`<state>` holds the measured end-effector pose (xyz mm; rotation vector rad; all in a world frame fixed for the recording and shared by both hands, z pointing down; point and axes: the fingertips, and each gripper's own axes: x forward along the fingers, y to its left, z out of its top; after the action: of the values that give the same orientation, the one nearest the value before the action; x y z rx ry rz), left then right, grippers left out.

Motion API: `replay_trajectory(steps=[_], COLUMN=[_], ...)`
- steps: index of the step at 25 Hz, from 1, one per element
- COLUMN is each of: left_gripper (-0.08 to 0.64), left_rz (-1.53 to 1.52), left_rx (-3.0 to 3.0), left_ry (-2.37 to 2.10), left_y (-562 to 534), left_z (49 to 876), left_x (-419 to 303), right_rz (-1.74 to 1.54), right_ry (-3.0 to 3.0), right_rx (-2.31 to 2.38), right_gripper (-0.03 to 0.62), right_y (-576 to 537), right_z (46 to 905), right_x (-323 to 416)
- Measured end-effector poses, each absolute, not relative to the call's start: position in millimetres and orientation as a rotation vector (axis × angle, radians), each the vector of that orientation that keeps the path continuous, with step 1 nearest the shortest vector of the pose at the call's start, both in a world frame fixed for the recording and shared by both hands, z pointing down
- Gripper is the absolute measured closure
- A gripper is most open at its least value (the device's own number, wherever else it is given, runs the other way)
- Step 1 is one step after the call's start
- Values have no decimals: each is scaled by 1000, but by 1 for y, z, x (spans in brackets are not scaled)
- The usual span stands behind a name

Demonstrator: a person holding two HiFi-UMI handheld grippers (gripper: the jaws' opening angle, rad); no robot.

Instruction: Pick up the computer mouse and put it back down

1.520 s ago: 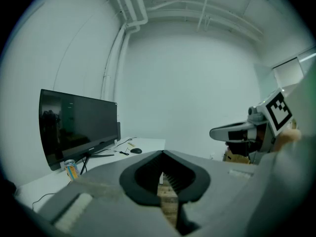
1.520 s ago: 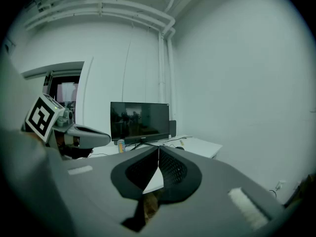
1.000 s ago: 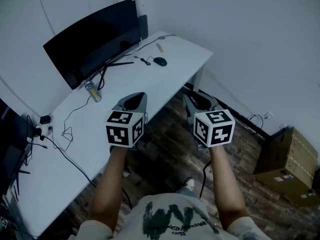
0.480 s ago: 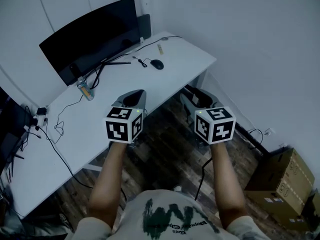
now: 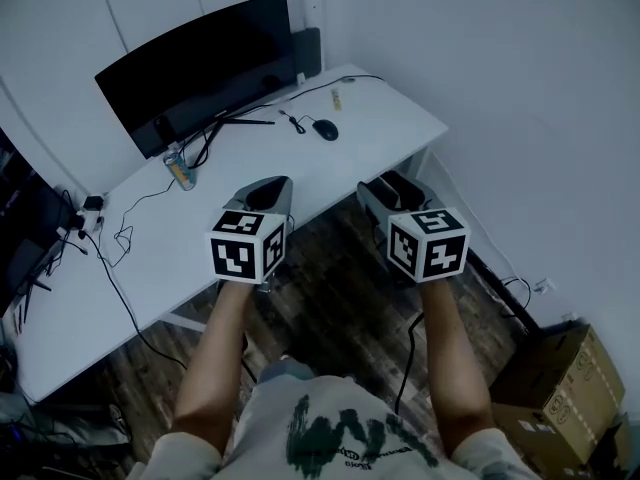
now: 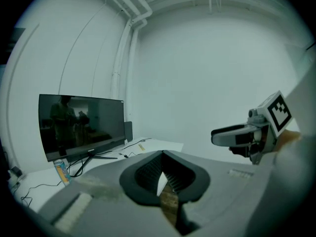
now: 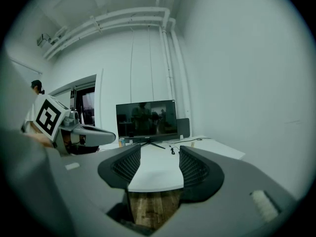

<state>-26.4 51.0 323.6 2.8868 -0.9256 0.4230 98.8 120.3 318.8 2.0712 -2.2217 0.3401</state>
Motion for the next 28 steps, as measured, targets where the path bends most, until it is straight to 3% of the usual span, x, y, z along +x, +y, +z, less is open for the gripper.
replay_trajectory(steps=[14,28], left_gripper=[558,558], left_rz=[436,412], left_rx=[2862,2799], left_ry=[-979,-1029], left_y=[0,-153], left_z=[334,345], left_x=[-12,27], right_rz=[312,357], right_ry=[-2273,-2271], right_rx=[1974,1878], right_gripper=[341,331], right_y=[59,-99], right_z=[325,342], right_x=[108,146])
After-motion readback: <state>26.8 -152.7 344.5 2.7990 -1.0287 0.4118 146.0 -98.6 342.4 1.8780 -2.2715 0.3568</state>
